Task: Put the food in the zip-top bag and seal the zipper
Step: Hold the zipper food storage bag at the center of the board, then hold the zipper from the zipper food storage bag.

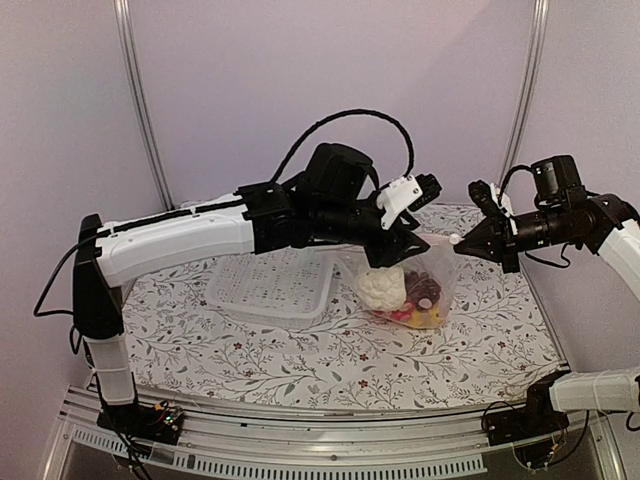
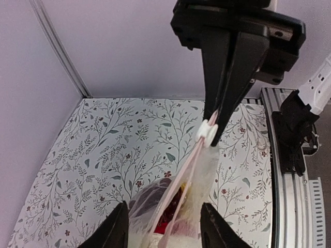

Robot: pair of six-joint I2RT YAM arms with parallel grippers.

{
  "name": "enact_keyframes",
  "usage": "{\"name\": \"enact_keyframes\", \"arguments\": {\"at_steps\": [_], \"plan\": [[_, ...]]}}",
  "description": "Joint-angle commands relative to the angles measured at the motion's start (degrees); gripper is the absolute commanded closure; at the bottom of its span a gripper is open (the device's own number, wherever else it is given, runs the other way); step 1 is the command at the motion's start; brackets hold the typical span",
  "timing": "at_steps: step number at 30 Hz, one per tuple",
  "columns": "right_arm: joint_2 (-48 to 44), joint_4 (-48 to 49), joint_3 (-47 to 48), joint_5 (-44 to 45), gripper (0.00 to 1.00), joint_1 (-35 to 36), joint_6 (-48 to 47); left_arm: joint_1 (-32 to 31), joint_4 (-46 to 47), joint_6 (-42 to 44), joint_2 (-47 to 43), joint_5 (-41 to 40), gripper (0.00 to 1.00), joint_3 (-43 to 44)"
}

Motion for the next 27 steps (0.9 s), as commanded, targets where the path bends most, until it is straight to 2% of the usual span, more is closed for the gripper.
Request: {"name": "enact_keyframes", "arguments": {"at_steps": [1, 6, 16, 27], "plan": [[0.36, -2.68, 2.24, 0.05, 1.0, 0.67, -2.46, 0.85, 3.62, -0.04, 1.43, 10.02, 0.56, 4.27], [0.17, -3.83, 2.68, 0.55, 1.0, 1.21, -3.34, 1.35, 4.46, -1.66, 3.85, 16.46, 0.61, 6.8], [-0.4, -4.01, 3.14, -0.21, 1.0, 1.4, -3.12, 1.47, 3.82, -2.86, 8.08, 19.75, 0.6, 10.45], [-0.15, -3.92, 2.57, -0.46, 1.0, 1.49, -3.08, 1.78, 2.89, -2.56, 10.11, 20.96, 0.75, 12.11]]}}
